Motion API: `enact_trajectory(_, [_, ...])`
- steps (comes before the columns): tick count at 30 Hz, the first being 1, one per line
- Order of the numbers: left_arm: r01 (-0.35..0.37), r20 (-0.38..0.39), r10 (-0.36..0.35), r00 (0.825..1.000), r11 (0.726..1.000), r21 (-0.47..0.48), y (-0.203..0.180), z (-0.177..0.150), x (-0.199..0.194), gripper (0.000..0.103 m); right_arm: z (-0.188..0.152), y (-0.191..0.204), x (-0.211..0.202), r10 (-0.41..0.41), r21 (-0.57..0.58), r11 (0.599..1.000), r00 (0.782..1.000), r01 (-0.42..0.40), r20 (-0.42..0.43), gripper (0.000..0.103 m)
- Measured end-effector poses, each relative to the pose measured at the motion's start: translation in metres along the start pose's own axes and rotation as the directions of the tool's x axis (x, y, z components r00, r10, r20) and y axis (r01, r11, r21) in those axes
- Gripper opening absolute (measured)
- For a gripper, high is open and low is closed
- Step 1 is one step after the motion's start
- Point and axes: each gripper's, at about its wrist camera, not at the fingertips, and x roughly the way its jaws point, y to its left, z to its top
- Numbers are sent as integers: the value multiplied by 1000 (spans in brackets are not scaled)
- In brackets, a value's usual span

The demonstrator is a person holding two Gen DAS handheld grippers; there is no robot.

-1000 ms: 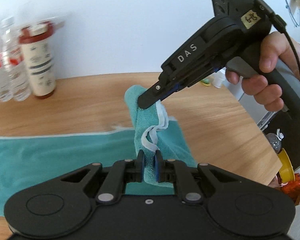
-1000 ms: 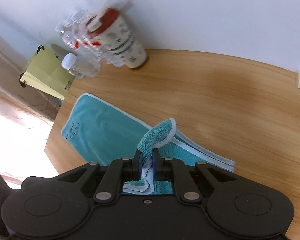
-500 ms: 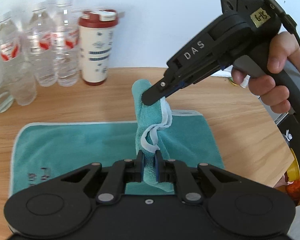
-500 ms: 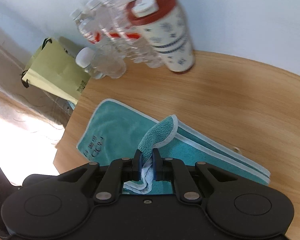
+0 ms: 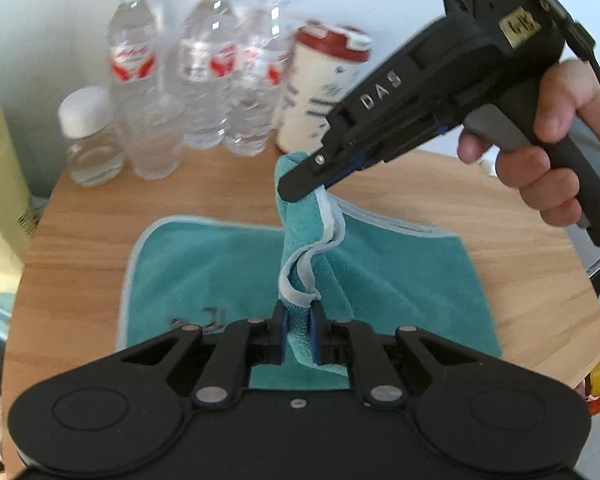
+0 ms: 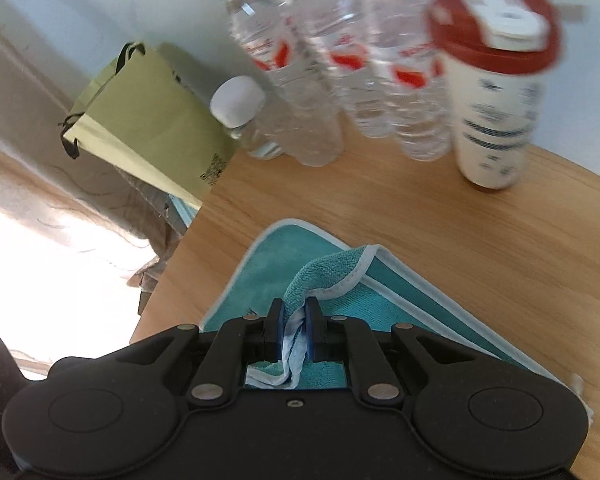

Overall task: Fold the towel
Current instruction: 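Lift the pinched towel end with both tools and fold it over, then lower the folded towel end onto the towel and open both tools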

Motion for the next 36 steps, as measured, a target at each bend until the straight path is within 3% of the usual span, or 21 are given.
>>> enact_trajectory(9, [-41, -23, 38, 999, 993, -114, 52, -14, -3, 10, 28, 30, 61, 26, -22, 999, 997, -28, -75, 14])
enact_trajectory(20, [-113, -68, 101, 993, 974, -198, 91, -25, 12, 15, 44, 56, 111, -34, -105, 994, 991, 20, -128, 15])
enact_trajectory(28, [-161, -85, 145, 986, 957, -240, 106, -32, 7, 18, 56, 69, 124, -67, -150, 987, 996, 58, -59, 24])
enact_trajectory(30, [-169, -83, 153, 985, 956, -241, 108, -33, 6, 18, 59, 75, 121, -80, -187, 980, 997, 75, -22, 34])
enact_trajectory(32, [-197, -87, 182, 979, 956, -218, 107, -35, 3, 19, 61, 80, 120, -93, -226, 970, 995, 86, -22, 34])
enact_trajectory(36, [-191, -81, 177, 981, 951, -243, 111, -37, -5, 21, 57, 83, 113, -166, -377, 913, 986, 158, 11, 35])
